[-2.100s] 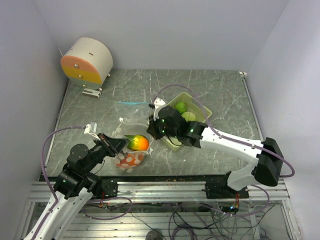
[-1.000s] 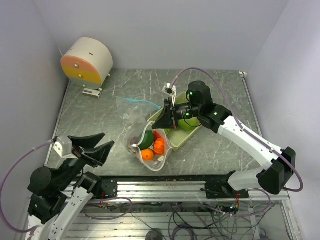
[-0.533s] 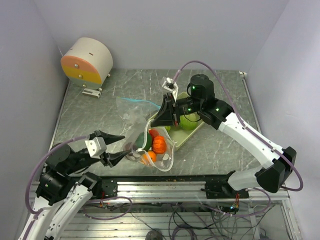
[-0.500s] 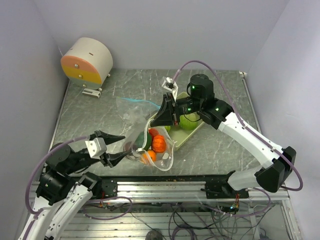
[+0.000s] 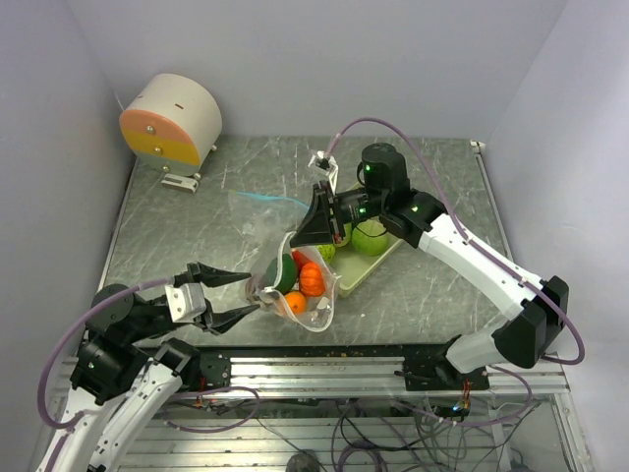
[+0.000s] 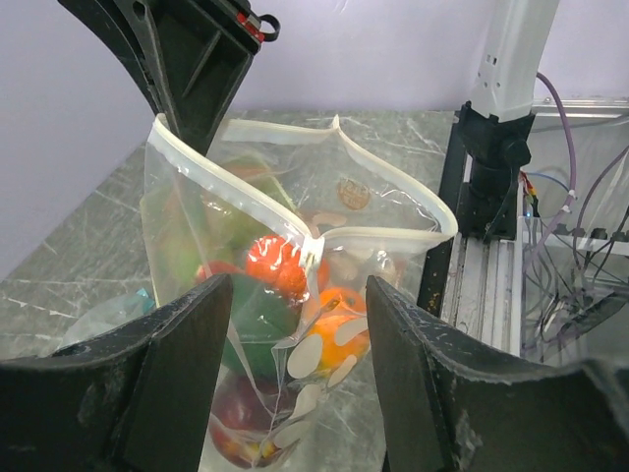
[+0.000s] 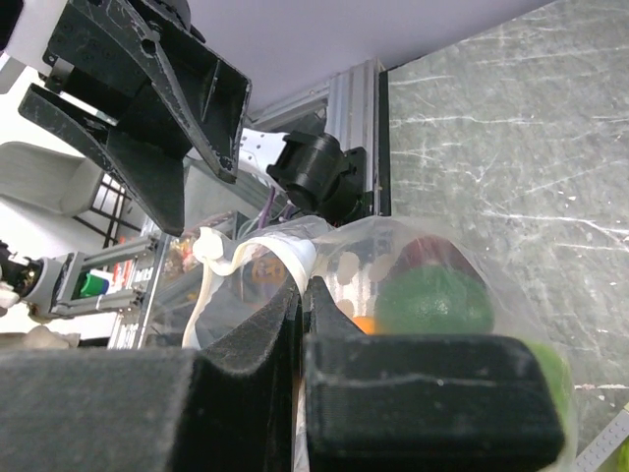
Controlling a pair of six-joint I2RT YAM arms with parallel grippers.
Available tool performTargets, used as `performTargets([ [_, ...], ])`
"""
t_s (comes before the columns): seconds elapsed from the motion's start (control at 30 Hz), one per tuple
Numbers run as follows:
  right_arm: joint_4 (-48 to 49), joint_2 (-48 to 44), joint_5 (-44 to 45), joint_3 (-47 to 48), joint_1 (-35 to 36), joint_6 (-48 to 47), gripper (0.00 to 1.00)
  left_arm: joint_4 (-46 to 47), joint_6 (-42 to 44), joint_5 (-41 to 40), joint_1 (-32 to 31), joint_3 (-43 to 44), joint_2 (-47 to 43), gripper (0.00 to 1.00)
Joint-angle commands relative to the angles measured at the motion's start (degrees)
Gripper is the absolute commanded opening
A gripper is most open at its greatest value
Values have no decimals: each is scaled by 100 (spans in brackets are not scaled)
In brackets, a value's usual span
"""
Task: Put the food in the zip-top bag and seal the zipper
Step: Adjust the zipper food storage bag at the center of the board.
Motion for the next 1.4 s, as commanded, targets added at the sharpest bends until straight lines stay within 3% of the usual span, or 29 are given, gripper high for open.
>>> performTargets([
  [0.0,222,-43,-68,173,-21,199,0,259,166,65,-18,-95,41,67],
  [0.73,1134,-25,-169,-157,-21,1125,0,1548,-529,-67,-18,-648,422,58],
  [0.83,1186,-53,-149,-223,-19,1173,0,1755,-629,-75,-18,-733,486,44],
  [0.9,1176,-56,-139,-244,-17,1169,0,1802,-650,-109,-17,-756,508,24],
  [0.97,1015,-44,-87,-233,-16,1078,0,1781,-630,-211,-17,-733,491,13],
  [1.13,262,22,424,-241,-39,537,0,1409,-521,-759,-18,-481,367,7],
  [1.3,-545,-29,1724,-443,-55,-82,0,924,-548,-1299,-18,-413,144,7],
  [1.37,-777,-85,2196,-529,-58,-251,7,851,-602,-1393,-16,-511,4,7],
])
